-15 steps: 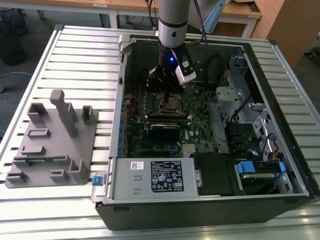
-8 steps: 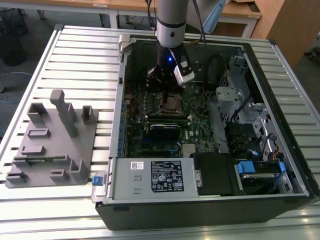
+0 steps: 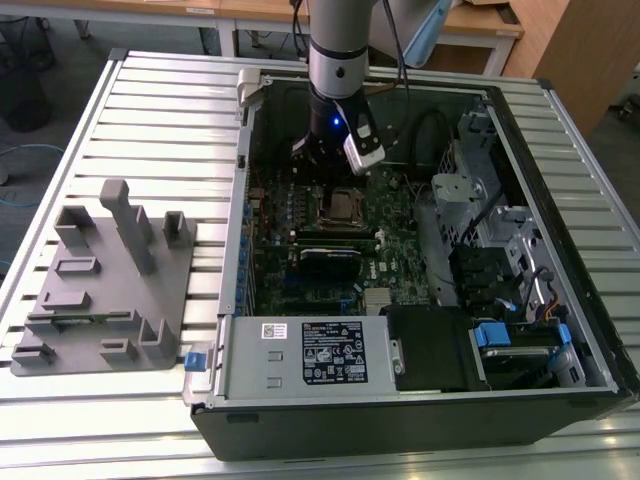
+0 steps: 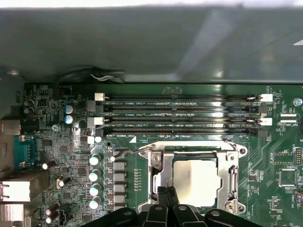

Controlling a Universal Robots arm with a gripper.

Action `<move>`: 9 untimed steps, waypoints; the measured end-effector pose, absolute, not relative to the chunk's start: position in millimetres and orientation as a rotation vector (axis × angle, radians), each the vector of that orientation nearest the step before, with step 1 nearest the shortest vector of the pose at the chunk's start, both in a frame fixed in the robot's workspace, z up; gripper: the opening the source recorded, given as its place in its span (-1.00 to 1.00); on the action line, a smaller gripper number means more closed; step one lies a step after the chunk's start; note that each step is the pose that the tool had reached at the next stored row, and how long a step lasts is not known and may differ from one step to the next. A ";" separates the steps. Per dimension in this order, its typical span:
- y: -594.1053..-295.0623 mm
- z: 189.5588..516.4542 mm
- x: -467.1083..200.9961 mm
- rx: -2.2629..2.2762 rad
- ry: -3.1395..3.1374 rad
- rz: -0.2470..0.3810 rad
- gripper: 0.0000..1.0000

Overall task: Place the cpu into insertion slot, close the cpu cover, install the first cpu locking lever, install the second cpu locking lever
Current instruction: 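Close the cpu cover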

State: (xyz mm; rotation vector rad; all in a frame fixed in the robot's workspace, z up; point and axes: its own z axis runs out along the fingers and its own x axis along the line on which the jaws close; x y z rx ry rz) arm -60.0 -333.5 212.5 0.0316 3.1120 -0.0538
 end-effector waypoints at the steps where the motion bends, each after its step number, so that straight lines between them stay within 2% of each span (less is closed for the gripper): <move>1: -333.5 212.4 -60.0 0.032 3.112 -0.054 -0.79; 9: -332.9 209.4 -60.4 0.032 3.112 -0.053 -0.79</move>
